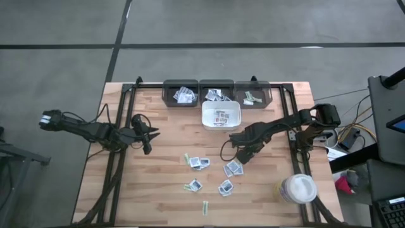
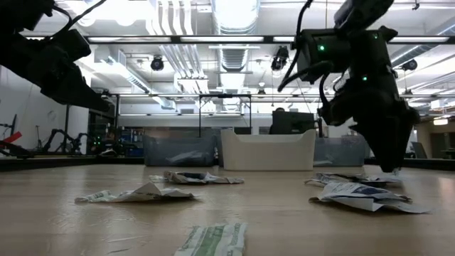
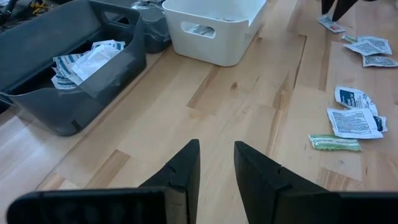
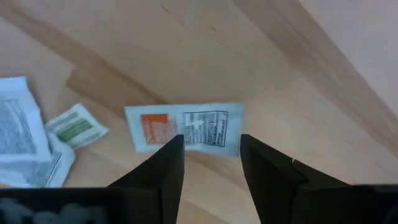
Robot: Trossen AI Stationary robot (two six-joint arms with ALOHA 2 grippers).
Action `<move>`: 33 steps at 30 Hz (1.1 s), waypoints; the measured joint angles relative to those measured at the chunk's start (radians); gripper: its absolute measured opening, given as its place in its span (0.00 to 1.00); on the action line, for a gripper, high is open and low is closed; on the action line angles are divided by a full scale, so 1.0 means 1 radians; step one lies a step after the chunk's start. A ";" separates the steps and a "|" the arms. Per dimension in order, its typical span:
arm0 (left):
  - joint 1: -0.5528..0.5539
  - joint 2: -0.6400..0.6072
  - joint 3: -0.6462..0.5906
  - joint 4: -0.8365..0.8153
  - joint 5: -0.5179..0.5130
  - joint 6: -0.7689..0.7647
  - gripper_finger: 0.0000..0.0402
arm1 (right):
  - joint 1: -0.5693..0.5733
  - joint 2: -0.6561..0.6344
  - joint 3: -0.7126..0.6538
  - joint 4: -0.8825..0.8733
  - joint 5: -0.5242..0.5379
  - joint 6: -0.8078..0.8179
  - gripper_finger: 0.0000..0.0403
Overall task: Pick & Place First Aid Supplies
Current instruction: Put the top orange ointment pack into the white bin
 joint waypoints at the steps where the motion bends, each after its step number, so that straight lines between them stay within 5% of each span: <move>1: 0.000 0.000 0.000 0.000 0.000 0.000 0.23 | 0.000 0.000 -0.012 0.018 0.000 0.009 0.38; 25: 0.000 0.000 0.000 0.000 0.000 -0.008 0.23 | -0.002 0.002 -0.041 0.027 0.008 0.018 0.04; 33: 0.000 0.000 0.000 0.000 0.000 -0.008 0.23 | -0.002 0.003 0.071 -0.110 -0.061 -0.158 0.02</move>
